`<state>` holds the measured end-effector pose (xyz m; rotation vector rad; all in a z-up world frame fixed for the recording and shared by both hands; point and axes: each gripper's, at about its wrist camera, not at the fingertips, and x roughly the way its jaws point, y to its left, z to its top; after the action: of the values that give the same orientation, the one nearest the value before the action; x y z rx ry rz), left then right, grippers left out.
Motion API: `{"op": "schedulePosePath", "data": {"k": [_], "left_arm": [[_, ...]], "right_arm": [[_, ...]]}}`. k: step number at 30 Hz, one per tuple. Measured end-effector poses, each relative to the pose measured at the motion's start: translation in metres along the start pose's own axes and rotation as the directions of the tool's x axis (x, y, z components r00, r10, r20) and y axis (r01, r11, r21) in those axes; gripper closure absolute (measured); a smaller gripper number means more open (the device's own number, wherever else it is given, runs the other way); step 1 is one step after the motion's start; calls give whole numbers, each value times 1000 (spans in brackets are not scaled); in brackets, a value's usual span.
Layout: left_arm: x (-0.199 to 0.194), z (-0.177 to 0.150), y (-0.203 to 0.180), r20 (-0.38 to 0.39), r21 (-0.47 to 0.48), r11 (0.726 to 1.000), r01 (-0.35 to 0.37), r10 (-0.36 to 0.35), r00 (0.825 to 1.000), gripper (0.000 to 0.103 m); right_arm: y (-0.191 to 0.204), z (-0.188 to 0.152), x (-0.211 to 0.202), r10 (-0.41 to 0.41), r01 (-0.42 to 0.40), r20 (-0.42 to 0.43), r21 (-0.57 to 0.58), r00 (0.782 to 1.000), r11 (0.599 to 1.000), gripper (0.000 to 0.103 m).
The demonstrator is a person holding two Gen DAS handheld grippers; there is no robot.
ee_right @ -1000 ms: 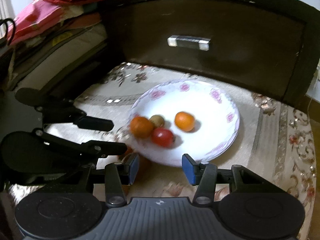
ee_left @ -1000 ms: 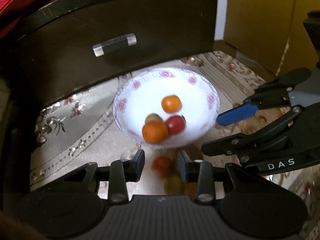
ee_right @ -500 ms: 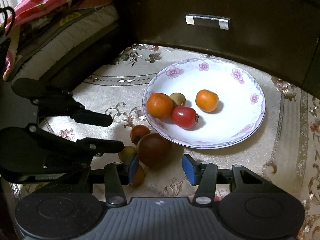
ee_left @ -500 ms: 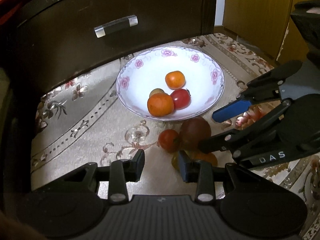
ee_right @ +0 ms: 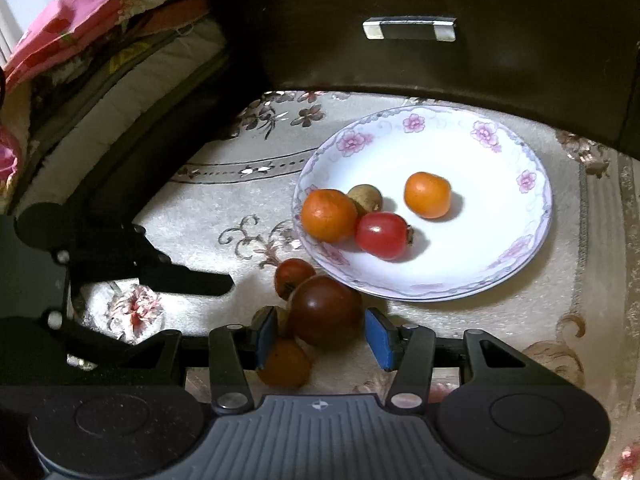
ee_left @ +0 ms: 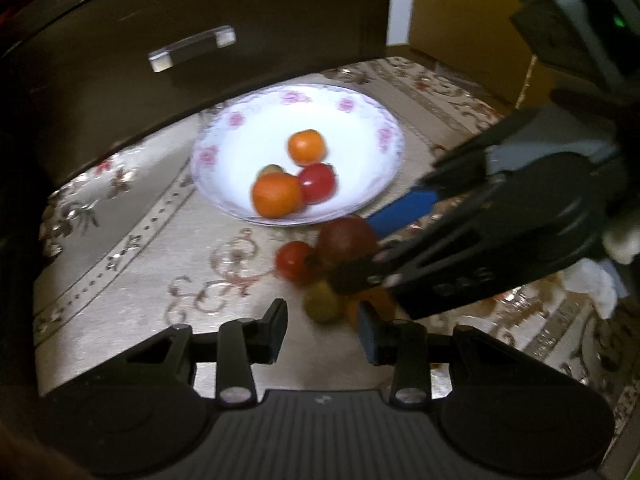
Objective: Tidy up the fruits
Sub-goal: 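Move both open grippers back to the remaining fruits beside the bowl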
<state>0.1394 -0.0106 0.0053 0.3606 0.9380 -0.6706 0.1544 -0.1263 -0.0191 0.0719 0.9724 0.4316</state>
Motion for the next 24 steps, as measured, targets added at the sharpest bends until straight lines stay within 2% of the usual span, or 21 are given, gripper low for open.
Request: {"op": "schedulePosePath", "data": {"k": [7,8,9,13,24], "left_arm": [[1,2,6,15,-46,999,17,-16,1000,56],[2,2,6,14,-49,999,19,-18,1000,56],[1,2,6,13,-46,999,21,-21,1000,56],[0,1,1,12,-29,999,36,-35,999,56],[3,-1,-16,-4,1,992,124,-124,992,56]], "right_arm": [[-3,0,6,3,-3,9,48,1000,999,55],[-6,1,6,10,-11,8,70,1000,998,56],[-8,1,7,15,-15,5,85,1000,996,63],[-14,2,6,28,-28,-2,121,1000,992,65],[-10,-2,1,-10,12,-16,77,1000,997,65]]}}
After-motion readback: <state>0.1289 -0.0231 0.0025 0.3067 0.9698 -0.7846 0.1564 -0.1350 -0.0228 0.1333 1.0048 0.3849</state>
